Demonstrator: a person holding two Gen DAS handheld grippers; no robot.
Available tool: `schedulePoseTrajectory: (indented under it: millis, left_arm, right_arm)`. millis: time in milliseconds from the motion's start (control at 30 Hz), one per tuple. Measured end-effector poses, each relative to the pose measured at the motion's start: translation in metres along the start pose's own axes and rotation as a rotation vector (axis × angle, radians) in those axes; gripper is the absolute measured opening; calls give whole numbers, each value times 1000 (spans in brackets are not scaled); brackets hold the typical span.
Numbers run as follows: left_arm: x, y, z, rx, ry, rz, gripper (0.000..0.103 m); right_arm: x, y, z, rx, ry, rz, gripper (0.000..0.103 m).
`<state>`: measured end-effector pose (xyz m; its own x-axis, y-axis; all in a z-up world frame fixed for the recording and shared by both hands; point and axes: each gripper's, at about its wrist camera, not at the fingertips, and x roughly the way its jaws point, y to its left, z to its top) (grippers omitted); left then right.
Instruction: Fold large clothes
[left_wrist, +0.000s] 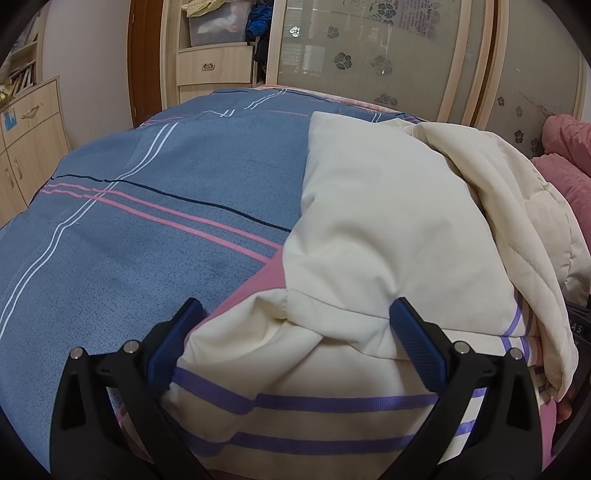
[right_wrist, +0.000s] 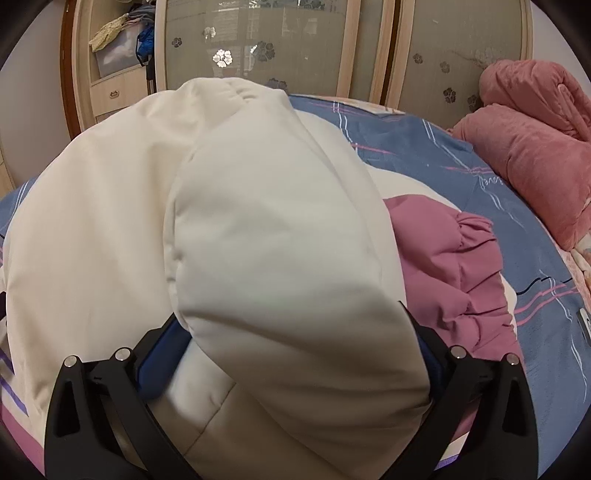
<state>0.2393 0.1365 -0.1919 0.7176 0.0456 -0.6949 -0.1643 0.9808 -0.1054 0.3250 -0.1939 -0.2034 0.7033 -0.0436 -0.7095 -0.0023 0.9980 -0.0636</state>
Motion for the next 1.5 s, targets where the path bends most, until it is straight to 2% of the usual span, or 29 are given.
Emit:
schedulePoseTrajectory:
  millis: [67, 167, 233, 300, 367, 433, 533, 633, 667, 733, 833, 867, 900, 967, 1000, 1033, 1100, 1333, 1433, 1500]
  left_arm:
    - [0, 2, 0, -2, 0, -2, 101]
    - [0, 1, 0, -4, 2, -1, 101]
    - [0, 1, 1, -2, 2, 1, 101]
    - [0, 0, 0, -2, 2, 1, 101]
    - [0, -1, 0, -1, 2, 2, 101]
    - [0, -2, 0, 4, 0, 5, 101]
    - [1, -4, 0, 2, 2, 4, 101]
    - [1, -3, 0, 2, 2, 4, 101]
    - [1, -2, 0, 0, 2, 2, 101]
    - [1, -3, 0, -1, 3, 2, 101]
    - [1, -5, 0, 0, 3, 3, 101]
    - [1, -5, 0, -1, 3, 3, 101]
    - [1, -5, 0, -1, 3, 2, 101]
    - [1, -5, 0, -1, 3, 3, 101]
    - [1, -5, 0, 0, 2, 3, 101]
    - [1, -5, 0, 1, 2, 2, 101]
    - [1, -6, 0, 5, 2, 8, 101]
    - [2, -7, 1, 6, 8, 12, 101]
    - [2, -7, 1, 7, 9, 14, 101]
    - [2, -6, 1, 6, 8, 12, 101]
  right_arm:
    - [-13, -3, 3, 5, -11, 3, 102]
    - [-59, -4, -3, 31, -129, 70, 102]
    - [-76, -2, -11, 25, -155, 97, 102]
    - [-68, 3, -20, -3, -106, 82, 102]
    - [-38, 14, -32, -85, -25, 27, 102]
    - [-28, 18, -41, -96, -29, 18, 102]
    - [-27, 13, -35, -80, -16, 28, 102]
    - [-38, 10, -32, -83, -19, 34, 102]
    - [-47, 8, -29, -69, -39, 37, 102]
    - [-76, 5, -28, -11, -140, 65, 102]
    - [-98, -1, -18, 48, -236, 150, 102]
    - [-97, 0, -15, 47, -236, 162, 102]
    - [-85, 4, -12, 26, -201, 159, 102]
    - [-61, 16, -15, -22, -124, 102, 102]
    - [-37, 27, -21, -70, -47, 61, 102]
    - [-22, 33, -28, -95, -12, 39, 102]
    - [-15, 36, -34, -95, -40, 25, 102]
    - [-31, 25, -41, -69, -44, 59, 102]
    - [-56, 19, -64, -53, -83, 56, 102]
    - [-72, 9, -83, -11, -95, 88, 102]
